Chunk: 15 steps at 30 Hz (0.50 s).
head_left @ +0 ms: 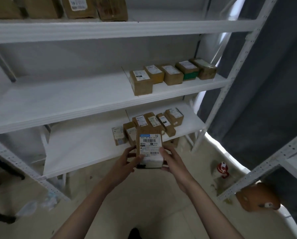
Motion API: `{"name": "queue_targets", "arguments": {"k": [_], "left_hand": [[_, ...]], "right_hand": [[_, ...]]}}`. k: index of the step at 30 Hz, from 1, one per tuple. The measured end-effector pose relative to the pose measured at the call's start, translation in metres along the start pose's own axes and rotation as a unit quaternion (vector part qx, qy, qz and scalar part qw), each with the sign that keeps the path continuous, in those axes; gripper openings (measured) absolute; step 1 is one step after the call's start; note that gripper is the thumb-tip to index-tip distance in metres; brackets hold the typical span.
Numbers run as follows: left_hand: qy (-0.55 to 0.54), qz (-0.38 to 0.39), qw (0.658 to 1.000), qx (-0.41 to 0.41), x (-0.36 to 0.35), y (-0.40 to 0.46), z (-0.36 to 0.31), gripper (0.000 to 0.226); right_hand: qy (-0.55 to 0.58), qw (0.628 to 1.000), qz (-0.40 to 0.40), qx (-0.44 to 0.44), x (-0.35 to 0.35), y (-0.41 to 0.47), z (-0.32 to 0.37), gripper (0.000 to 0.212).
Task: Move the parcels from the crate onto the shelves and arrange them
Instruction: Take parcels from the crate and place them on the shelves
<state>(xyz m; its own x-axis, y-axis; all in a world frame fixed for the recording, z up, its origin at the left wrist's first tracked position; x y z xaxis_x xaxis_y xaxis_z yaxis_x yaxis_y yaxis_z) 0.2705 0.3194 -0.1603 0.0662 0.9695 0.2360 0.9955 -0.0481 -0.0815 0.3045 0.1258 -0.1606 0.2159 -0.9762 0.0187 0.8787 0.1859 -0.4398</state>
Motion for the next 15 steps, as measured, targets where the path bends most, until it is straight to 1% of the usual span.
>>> {"name": "queue_targets", "arguments": {"k": [1,4,5,8,11,15], "left_hand": [[-0.003,0.015,1.000,-0.006,-0.004,0.018,-0.004,0.058],[-0.011,0.062,0.998,-0.021,-0.018,0.067,-0.016,0.039],[-0.011,0.076,0.997,-0.026,-0.024,0.082,-0.021,0.037],[-0.013,0.105,0.994,-0.026,-0.047,0.125,-0.028,0.046],[-0.013,0.123,0.992,-0.021,-0.072,0.159,-0.033,0.045],[-0.017,0.155,0.988,-0.010,-0.110,0.203,-0.034,0.051]], "right_hand": [[0.005,1.000,-0.014,0.002,0.009,0.008,0.006,0.036],[0.030,0.998,-0.054,0.002,0.036,0.026,0.024,0.031],[0.039,0.997,-0.069,0.004,0.045,0.032,0.027,0.030],[0.062,0.992,-0.113,0.001,0.073,0.050,0.034,0.035],[0.084,0.986,-0.147,-0.008,0.102,0.066,0.032,0.034],[0.106,0.980,-0.168,-0.020,0.144,0.092,0.029,0.034]]}}
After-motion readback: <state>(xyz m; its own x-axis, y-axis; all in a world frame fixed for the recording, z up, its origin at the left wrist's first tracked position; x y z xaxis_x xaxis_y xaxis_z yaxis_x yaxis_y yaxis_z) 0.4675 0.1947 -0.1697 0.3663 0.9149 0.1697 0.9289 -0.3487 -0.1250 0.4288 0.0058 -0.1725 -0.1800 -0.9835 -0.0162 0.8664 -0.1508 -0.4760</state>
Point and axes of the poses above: each hand's wrist, its own y-axis towards the middle knuckle, its own x-axis out of the back of the hand, z = x × y, the point moved 3 cm from there along y, towards the middle knuckle, and after that the axes turned 10 degrees about -x, right-handed, at the moved point
